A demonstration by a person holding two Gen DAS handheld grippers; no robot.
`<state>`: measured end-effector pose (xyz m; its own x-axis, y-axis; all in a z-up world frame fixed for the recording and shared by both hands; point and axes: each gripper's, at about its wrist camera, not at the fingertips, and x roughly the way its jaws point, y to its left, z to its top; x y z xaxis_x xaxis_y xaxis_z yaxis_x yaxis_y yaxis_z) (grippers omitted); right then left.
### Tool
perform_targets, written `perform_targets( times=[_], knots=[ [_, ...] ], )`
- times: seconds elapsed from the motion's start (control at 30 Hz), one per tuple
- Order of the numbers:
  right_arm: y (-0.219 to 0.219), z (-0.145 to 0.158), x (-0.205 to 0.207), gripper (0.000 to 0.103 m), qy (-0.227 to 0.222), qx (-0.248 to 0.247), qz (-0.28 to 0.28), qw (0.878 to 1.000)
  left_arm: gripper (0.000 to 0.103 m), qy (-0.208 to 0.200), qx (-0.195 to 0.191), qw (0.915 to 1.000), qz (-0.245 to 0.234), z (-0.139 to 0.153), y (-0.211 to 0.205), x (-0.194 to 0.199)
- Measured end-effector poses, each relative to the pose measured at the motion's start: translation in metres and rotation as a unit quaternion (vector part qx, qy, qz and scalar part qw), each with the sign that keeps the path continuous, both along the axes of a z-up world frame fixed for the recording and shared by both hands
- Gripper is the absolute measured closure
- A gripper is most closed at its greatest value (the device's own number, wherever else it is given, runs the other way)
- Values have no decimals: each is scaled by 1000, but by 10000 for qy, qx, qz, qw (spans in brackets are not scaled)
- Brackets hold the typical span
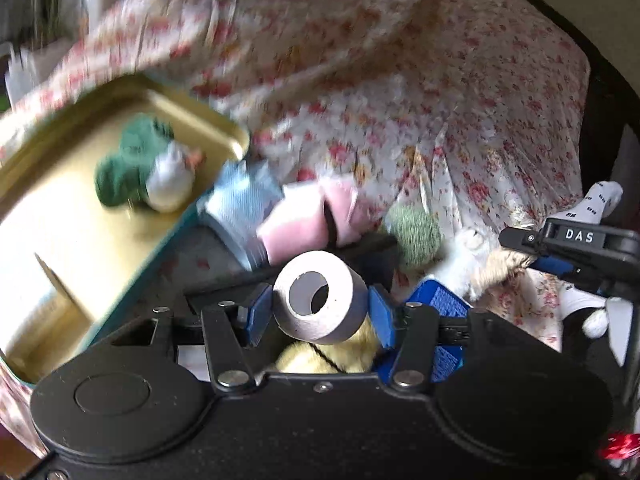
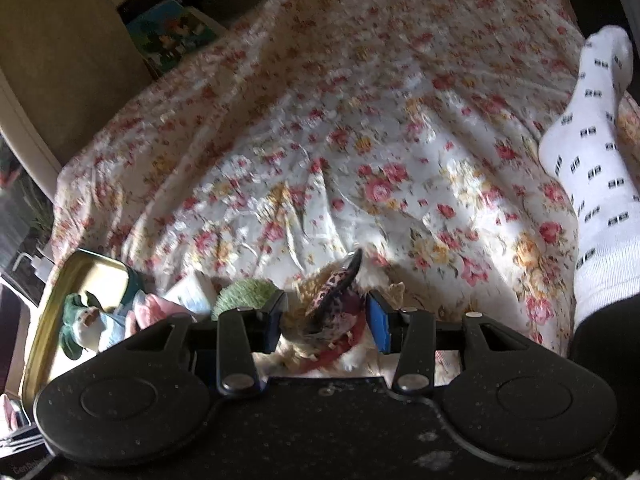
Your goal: Organize soft objects
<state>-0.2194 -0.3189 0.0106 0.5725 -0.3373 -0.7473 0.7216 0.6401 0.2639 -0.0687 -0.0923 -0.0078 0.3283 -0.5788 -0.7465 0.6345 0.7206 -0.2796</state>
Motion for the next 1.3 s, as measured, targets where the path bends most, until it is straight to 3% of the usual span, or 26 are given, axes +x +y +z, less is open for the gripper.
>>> perform_targets(
  times=[0.1,0.17,0.2,0.23,0.27,0.3,0.37,0.5,0.63,0.93,1.03,1.1,1.13,1.17,1.3],
  knots=[
    [9,9,1,73,-172,-258,137,9994,52,-447,59,9990,-52,9,-1,-7],
    [13,11,4,74,-84,-379,210,9990,52,-472,72,9988,-62,10,-1,-6],
    [14,10,5,70,-37,-419,179,9990,52,-447,85,9990,-55,10,-1,-5],
    [13,9,5,59,39,-426,96,9990,52,-426,110,9990,-39,9,-1,-4],
    [10,8,5,33,140,-385,-24,9992,52,-412,151,9990,-18,8,-1,-3],
    [7,7,4,25,167,-340,-148,9992,52,-415,187,9990,-13,7,-1,-3],
    [-2,4,0,26,219,-217,-373,9988,52,-442,226,9988,-14,6,-1,-4],
    [-19,-6,-5,13,688,217,-595,9956,52,-545,331,9979,-71,4,-1,-7],
    [-26,-16,-13,13,1067,557,-558,9912,52,-669,410,9968,-139,3,-2,-11],
    [-14,-28,-20,14,1221,677,-468,9891,52,-871,467,9948,-237,6,-6,-18],
    [-11,-31,-15,20,1222,749,-223,9894,52,-934,482,9942,-245,6,-6,-18],
    [-9,-34,-13,40,1172,931,-51,9887,52,-959,495,9939,-239,6,-6,-18],
    [-9,-35,-13,40,1099,1003,-14,9889,52,-963,506,9938,-229,5,-6,-18],
    [-8,-35,-13,48,1060,983,-35,9895,52,-958,519,9938,-220,5,-6,-17],
    [-7,-31,-15,49,1010,742,-95,9921,52,-942,526,9940,-191,6,-5,-15]
  ],
)
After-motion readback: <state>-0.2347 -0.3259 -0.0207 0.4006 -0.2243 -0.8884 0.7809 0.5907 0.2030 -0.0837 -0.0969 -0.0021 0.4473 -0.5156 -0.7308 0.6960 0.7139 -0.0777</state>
